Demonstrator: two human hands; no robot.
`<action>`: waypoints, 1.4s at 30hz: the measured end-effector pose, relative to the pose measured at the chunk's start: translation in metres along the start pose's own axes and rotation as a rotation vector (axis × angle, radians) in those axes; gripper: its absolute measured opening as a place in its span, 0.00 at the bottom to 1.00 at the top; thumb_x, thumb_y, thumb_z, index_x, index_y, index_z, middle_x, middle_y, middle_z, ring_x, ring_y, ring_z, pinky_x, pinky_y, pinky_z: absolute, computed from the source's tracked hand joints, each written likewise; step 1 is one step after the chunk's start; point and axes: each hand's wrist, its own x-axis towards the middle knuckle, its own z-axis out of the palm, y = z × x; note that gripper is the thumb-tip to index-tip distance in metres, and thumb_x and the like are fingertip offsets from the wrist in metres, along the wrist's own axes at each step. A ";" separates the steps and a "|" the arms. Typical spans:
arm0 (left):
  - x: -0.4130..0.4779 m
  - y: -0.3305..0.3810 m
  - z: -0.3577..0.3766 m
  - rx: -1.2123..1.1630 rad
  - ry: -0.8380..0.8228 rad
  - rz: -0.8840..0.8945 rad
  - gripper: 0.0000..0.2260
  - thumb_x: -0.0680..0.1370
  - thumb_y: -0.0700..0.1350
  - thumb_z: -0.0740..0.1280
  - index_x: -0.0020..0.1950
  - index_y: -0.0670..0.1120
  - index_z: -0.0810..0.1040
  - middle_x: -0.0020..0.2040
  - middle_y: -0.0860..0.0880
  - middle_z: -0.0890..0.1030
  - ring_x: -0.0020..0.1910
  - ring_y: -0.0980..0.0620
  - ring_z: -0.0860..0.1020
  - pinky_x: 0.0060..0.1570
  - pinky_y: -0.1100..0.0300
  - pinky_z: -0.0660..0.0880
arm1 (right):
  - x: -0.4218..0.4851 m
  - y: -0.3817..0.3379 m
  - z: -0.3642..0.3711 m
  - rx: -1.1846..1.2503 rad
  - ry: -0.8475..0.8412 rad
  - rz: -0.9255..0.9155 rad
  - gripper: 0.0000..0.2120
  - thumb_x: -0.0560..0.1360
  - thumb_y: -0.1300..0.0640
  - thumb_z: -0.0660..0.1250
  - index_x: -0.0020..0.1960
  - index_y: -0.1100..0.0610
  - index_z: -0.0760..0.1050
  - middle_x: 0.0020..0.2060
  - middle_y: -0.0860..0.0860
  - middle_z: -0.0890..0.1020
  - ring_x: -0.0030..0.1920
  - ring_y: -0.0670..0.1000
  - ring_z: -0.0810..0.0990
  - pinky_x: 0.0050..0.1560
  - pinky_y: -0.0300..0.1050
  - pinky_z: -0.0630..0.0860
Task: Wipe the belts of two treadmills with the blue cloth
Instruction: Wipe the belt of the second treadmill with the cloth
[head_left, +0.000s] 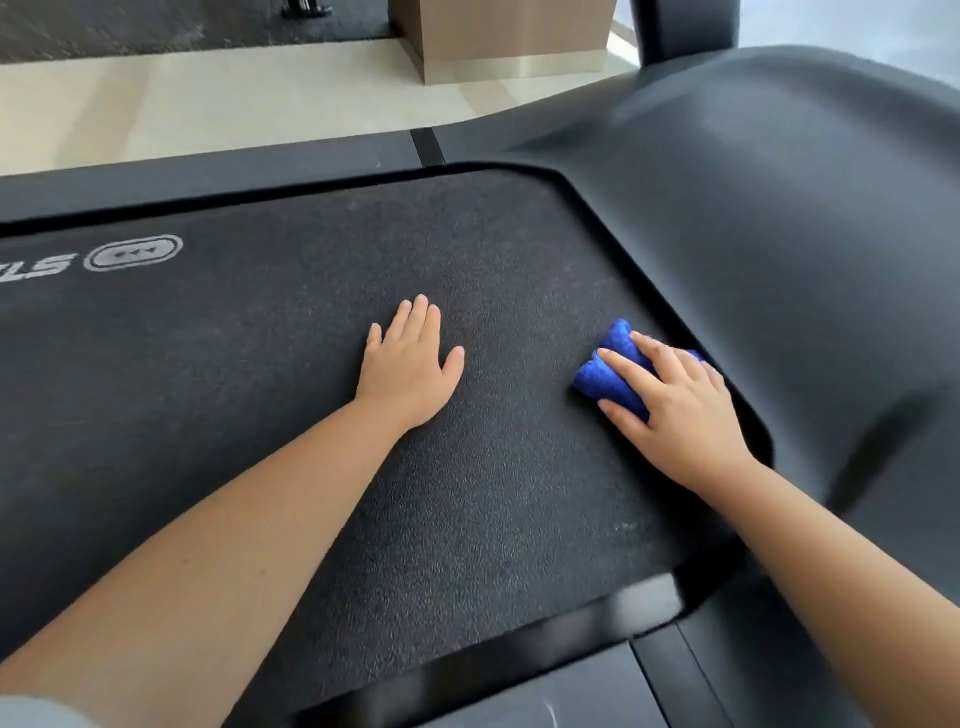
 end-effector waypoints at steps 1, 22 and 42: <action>-0.008 -0.003 -0.001 0.009 -0.014 0.027 0.27 0.81 0.54 0.50 0.76 0.43 0.49 0.77 0.47 0.47 0.76 0.50 0.46 0.71 0.47 0.46 | -0.007 -0.002 -0.002 -0.001 -0.006 0.008 0.26 0.71 0.40 0.55 0.63 0.49 0.76 0.61 0.57 0.77 0.56 0.60 0.77 0.54 0.59 0.72; -0.095 -0.041 -0.001 0.009 -0.027 0.149 0.26 0.82 0.54 0.49 0.77 0.47 0.46 0.77 0.52 0.43 0.75 0.55 0.42 0.72 0.53 0.43 | -0.046 -0.108 0.004 0.025 0.047 -0.100 0.24 0.70 0.41 0.57 0.60 0.49 0.78 0.61 0.56 0.77 0.52 0.60 0.78 0.48 0.60 0.73; -0.111 -0.064 -0.007 0.021 -0.041 0.172 0.32 0.77 0.61 0.40 0.77 0.47 0.47 0.77 0.53 0.44 0.75 0.56 0.42 0.72 0.54 0.44 | -0.067 -0.146 0.001 0.035 -0.007 -0.220 0.25 0.70 0.40 0.56 0.62 0.48 0.76 0.63 0.56 0.75 0.54 0.61 0.77 0.49 0.64 0.73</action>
